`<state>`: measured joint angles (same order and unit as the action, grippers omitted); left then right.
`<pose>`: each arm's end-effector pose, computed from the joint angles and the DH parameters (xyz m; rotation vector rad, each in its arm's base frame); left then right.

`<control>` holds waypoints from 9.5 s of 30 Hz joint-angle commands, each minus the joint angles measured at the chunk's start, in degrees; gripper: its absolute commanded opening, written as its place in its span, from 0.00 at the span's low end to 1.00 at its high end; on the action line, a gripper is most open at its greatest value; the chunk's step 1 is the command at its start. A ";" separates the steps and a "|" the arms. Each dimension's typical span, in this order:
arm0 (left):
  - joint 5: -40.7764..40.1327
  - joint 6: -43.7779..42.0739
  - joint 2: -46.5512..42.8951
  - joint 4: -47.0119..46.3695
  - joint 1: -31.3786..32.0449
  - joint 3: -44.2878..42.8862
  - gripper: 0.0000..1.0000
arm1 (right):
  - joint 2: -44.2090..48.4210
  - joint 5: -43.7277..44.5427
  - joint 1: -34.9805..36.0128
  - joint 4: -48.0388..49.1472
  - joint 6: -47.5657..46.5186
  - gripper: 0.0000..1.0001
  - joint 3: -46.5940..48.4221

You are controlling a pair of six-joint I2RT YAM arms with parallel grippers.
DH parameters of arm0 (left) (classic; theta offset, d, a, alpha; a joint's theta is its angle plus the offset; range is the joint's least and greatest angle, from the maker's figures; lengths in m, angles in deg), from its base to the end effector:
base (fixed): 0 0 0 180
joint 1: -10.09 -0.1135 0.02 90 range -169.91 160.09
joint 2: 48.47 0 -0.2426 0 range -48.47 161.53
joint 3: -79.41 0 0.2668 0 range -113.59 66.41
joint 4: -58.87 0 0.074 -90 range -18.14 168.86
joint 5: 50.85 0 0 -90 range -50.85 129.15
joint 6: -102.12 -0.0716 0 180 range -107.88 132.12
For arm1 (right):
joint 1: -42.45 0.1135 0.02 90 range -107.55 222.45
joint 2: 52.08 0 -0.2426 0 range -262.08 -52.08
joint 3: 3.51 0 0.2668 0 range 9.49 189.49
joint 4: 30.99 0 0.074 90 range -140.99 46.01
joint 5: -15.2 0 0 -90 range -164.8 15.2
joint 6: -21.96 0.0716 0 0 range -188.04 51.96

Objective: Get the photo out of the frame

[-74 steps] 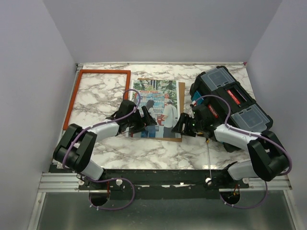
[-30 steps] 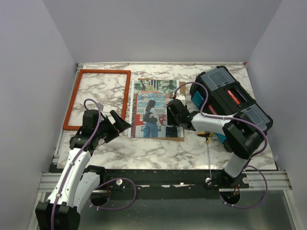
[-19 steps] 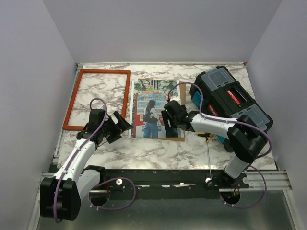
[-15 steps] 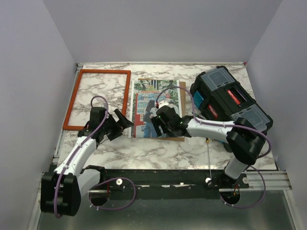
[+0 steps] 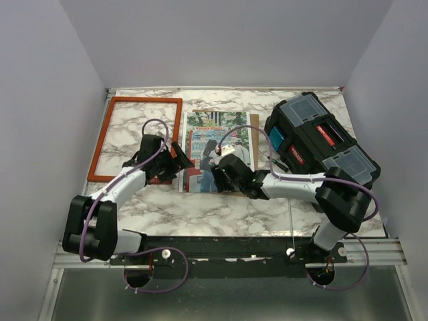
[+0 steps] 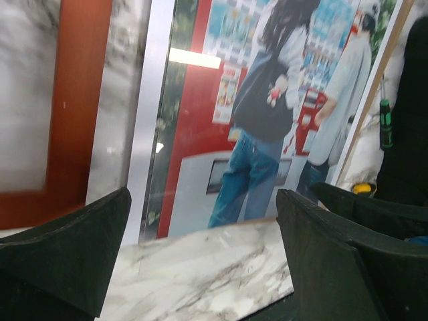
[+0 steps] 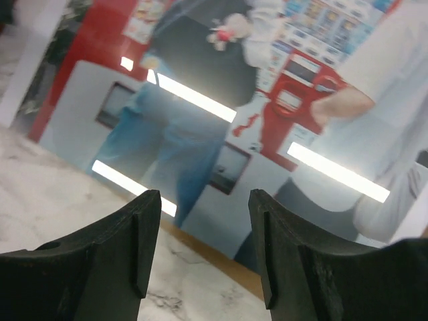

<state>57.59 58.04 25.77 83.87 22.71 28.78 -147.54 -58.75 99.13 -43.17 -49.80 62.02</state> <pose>0.2804 -0.0860 0.1336 -0.5783 2.4772 -0.8285 0.2254 0.3069 0.1261 -0.6193 2.2125 0.3627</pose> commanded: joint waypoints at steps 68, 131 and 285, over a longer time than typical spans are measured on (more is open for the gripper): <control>-5.36 5.54 5.18 -12.11 3.99 3.39 0.74 | 0.09 -11.27 -14.42 3.53 13.16 0.51 -11.32; -12.37 -11.40 -4.36 33.46 3.64 -30.97 0.00 | 3.79 -8.75 -14.41 -0.31 17.97 0.87 -10.32; -27.73 -3.65 13.59 8.60 8.47 -16.92 0.97 | 16.25 -9.20 -14.42 -10.89 14.72 0.94 -4.22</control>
<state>34.62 55.41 36.98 88.77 30.95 14.31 -132.35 -67.64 84.79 -54.34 -34.98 57.46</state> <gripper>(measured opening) 0.963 0.941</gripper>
